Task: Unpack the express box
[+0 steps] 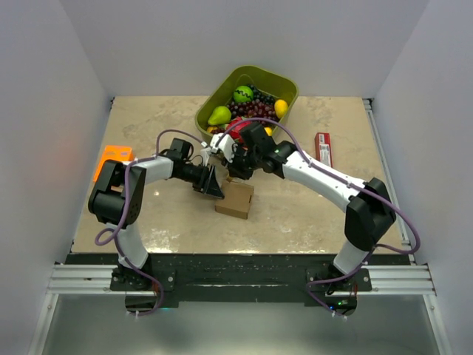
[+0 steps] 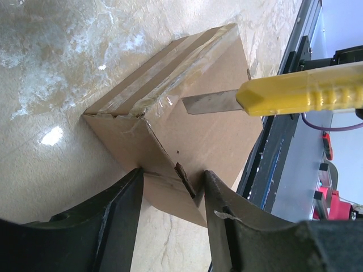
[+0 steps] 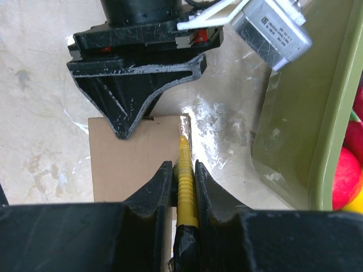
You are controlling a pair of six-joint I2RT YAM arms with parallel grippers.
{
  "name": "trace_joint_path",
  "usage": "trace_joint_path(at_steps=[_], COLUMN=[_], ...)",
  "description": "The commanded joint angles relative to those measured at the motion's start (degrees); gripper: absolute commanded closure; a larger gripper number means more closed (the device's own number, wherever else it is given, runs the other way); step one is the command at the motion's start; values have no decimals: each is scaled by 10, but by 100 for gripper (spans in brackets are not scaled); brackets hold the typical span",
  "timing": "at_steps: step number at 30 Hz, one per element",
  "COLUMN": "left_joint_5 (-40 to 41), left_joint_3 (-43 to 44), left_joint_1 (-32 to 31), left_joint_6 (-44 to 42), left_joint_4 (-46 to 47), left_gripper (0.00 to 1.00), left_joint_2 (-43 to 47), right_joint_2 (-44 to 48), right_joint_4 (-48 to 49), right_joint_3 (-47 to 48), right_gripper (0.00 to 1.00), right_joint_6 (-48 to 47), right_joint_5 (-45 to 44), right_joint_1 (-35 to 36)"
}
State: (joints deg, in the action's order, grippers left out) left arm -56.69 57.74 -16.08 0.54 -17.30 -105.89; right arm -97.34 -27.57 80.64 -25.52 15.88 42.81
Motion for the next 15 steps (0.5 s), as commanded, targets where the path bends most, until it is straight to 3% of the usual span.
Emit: trace_joint_path(at_steps=[1,15], left_joint_5=[47,47], left_joint_3=[-17,-22], left_joint_1=[-1,-1], left_joint_6=[-10,8], left_joint_4=[2,10], left_gripper=[51,52], left_joint_2=[-17,-16], right_joint_2=[16,-1], right_joint_4=[38,47], right_joint_3=[22,34], right_gripper=[100,100], right_joint_6=[4,-5], right_joint_5=[-25,-16], right_joint_1=[10,15])
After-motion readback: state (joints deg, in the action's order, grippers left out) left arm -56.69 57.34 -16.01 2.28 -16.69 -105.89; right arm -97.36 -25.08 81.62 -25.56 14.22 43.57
